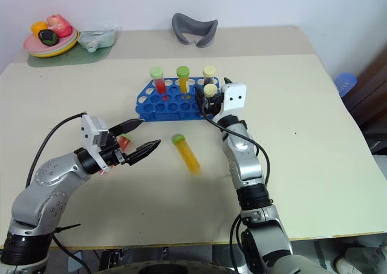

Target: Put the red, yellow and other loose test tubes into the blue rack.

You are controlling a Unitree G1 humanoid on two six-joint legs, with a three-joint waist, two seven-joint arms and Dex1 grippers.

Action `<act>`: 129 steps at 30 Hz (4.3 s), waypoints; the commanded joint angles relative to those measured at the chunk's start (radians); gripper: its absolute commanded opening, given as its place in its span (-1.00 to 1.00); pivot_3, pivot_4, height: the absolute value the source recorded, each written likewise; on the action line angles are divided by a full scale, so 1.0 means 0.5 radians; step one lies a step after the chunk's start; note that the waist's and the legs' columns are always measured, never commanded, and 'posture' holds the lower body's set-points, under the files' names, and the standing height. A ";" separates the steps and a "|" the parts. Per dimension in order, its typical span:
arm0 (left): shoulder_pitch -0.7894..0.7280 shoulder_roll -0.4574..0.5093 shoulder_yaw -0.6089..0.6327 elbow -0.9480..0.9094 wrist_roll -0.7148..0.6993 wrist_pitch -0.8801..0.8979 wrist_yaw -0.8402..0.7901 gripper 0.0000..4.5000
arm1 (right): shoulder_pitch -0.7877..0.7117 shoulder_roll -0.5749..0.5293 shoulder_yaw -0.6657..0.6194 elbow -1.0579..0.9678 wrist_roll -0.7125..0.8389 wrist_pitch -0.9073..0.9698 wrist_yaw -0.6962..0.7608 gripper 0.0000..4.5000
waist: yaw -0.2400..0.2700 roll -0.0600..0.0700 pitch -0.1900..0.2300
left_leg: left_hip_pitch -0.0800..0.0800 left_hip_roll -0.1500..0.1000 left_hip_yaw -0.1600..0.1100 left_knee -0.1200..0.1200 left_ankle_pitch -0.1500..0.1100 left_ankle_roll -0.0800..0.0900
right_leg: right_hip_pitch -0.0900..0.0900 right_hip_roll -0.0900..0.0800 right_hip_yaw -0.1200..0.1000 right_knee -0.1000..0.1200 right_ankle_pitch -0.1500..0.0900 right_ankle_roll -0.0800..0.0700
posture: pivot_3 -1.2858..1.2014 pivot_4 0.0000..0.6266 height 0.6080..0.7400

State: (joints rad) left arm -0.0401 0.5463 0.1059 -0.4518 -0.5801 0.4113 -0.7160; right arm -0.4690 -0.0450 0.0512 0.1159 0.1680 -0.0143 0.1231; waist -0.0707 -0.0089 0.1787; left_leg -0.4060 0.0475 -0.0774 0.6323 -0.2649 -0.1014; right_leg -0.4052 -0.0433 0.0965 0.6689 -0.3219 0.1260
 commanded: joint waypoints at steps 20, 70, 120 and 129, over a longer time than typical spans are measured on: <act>0.102 0.241 0.290 0.380 0.155 -0.306 -0.235 1.00 | 0.155 -1.294 -0.200 -1.768 1.490 2.491 0.511 0.98 | 0.004 0.000 0.000 | 0.007 0.000 -0.001 0.001 -0.001 0.001 | 0.009 0.001 0.001 -0.002 0.000 0.000 | 0.03 -0.52 1.00; 0.226 0.230 0.155 0.231 0.164 -0.298 -0.364 1.00 | -1.027 -1.098 1.171 -0.199 3.608 2.611 -2.639 -0.22 | 0.001 0.000 -0.001 | -0.002 0.000 -0.002 0.001 -0.001 0.002 | 0.001 0.000 -0.001 -0.003 0.000 0.000 | 0.03 -0.52 1.00; 0.097 0.029 0.277 0.143 0.045 -0.190 -0.063 1.00 | -0.297 -0.067 0.496 0.116 0.216 0.071 -0.001 -0.63 | -0.004 0.001 -0.001 | -0.001 0.000 -0.002 -0.001 0.000 0.001 | -0.001 0.001 -0.002 -0.002 0.000 0.000 | 0.03 -0.52 1.00; 0.126 0.039 0.290 0.091 0.018 -0.166 -0.033 1.00 | -0.296 0.058 0.369 0.374 0.000 -0.073 0.048 -0.63 | -0.005 0.001 -0.001 | 0.000 0.000 -0.002 -0.001 0.000 0.000 | -0.001 0.000 -0.002 -0.001 0.000 0.000 | 0.03 -0.52 1.00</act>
State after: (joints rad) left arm 0.0234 0.5575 0.2231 -0.3678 -0.5567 0.3270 -0.7359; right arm -0.6101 -0.0340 0.2544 0.3018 0.1905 -0.0189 0.1504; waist -0.0730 -0.0085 0.1784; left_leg -0.4062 0.0475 -0.0786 0.6320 -0.2647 -0.1014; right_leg -0.4055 -0.0432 0.0956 0.6687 -0.3218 0.1258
